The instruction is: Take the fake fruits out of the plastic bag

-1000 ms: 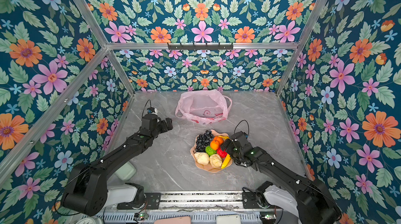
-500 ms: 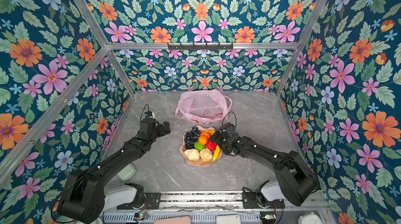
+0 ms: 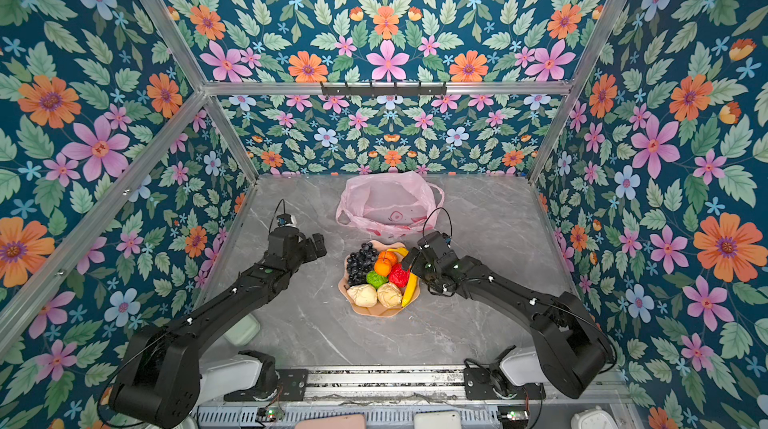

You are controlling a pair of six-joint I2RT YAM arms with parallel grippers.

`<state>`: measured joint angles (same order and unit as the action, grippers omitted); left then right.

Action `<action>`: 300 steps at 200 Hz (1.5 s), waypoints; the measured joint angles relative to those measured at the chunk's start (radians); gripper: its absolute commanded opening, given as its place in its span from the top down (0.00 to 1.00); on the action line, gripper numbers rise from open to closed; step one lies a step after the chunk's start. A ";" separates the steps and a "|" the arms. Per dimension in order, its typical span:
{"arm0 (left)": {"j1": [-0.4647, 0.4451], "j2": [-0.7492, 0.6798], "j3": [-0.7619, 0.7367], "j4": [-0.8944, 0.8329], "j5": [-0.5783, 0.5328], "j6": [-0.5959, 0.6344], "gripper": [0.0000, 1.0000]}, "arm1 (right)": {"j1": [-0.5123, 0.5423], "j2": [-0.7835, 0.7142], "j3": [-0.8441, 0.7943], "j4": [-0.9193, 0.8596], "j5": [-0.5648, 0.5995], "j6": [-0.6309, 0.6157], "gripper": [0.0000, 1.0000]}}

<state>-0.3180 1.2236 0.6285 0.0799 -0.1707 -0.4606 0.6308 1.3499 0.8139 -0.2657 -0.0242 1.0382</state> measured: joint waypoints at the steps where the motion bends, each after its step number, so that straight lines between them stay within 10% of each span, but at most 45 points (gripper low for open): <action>1: 0.000 0.000 0.000 0.000 -0.002 0.000 0.00 | 0.000 -0.002 0.001 -0.003 0.002 -0.002 0.01; 65: 0.000 -0.064 -0.106 0.165 -0.299 0.065 0.00 | -0.180 -0.147 0.077 -0.137 0.249 -0.331 0.01; 149: 0.082 0.181 -0.367 0.821 -0.563 0.393 0.03 | -0.404 -0.174 -0.269 0.279 0.473 -0.818 0.01; 219: 0.166 0.331 -0.431 1.209 -0.341 0.511 0.00 | -0.467 -0.015 -0.383 0.672 0.410 -0.976 0.01; 300: 0.274 0.396 -0.364 1.203 -0.086 0.452 0.00 | -0.662 0.091 -0.499 1.035 0.085 -0.989 0.01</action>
<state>-0.0444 1.6192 0.2649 1.2827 -0.2569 -0.0086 -0.0315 1.4410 0.3149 0.7696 0.0608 0.0494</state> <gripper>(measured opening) 0.997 0.993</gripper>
